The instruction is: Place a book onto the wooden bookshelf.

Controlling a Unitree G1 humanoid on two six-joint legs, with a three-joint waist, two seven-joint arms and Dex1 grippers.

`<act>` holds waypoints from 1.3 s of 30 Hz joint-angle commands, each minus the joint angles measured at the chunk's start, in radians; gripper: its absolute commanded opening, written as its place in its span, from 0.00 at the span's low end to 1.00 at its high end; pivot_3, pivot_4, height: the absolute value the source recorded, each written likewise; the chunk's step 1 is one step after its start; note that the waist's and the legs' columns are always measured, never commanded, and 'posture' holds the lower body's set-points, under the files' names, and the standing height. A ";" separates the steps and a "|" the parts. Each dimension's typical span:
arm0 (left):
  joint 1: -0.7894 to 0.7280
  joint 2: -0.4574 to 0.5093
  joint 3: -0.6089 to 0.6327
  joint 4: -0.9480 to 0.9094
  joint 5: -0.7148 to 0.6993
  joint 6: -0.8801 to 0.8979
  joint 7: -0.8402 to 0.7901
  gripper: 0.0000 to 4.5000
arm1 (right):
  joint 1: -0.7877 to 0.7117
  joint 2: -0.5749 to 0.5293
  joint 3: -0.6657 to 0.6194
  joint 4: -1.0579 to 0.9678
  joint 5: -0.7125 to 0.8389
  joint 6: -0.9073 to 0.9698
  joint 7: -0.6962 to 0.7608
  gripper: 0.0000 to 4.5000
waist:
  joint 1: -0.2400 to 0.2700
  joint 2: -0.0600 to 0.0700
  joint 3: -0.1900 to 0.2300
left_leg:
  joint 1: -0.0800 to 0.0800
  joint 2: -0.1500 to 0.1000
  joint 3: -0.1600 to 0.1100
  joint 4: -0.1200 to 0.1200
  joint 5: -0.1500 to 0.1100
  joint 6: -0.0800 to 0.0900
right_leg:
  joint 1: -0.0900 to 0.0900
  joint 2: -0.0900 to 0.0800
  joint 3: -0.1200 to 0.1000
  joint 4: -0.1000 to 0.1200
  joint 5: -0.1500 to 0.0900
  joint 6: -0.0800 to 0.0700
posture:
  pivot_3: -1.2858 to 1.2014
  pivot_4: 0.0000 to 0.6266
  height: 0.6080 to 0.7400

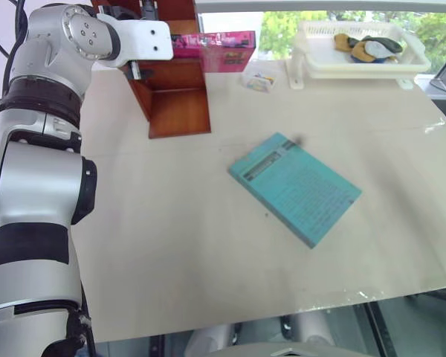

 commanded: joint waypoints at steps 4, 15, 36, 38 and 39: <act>-0.040 0.012 0.020 -0.009 -0.023 -0.007 -0.020 0.73 | -0.006 -0.005 -0.027 -0.029 0.022 -0.011 -0.004 1.00 | 0.000 0.000 0.000 | 0.000 0.000 0.000 0.000 0.000 0.000 | 0.000 0.000 0.000 0.000 0.000 0.000 | 0.52 0.24 1.00; -0.040 0.025 0.012 -0.035 -0.021 0.002 -0.056 0.43 | 0.004 -0.001 -0.032 -0.037 0.021 -0.013 -0.009 1.00 | 0.000 0.000 0.000 | 0.000 0.000 0.000 0.000 0.000 0.000 | 0.000 0.000 0.000 0.000 0.000 0.000 | 0.52 0.24 1.00; -0.048 0.101 -0.006 -0.045 0.035 0.071 -0.068 0.43 | 0.007 0.010 -0.028 -0.043 0.019 -0.029 -0.019 1.00 | -0.002 0.000 0.000 | 0.000 0.000 0.000 0.000 0.000 0.000 | 0.000 0.000 0.000 0.000 0.000 0.000 | 0.52 0.24 1.00; -0.052 0.107 -0.007 -0.043 0.040 0.072 -0.063 0.43 | 0.008 0.011 -0.028 -0.043 0.020 -0.030 -0.019 1.00 | -0.002 0.000 0.000 | 0.000 0.000 0.000 0.000 0.000 0.000 | 0.000 0.000 0.000 0.000 0.000 0.000 | 0.52 0.24 1.00; -0.054 0.109 -0.006 -0.042 0.043 0.074 -0.060 0.43 | 0.009 0.011 -0.028 -0.043 0.020 -0.031 -0.019 1.00 | -0.002 0.000 0.000 | 0.000 0.000 0.000 0.000 0.000 0.000 | 0.000 0.000 0.000 0.000 0.000 0.000 | 0.52 0.24 1.00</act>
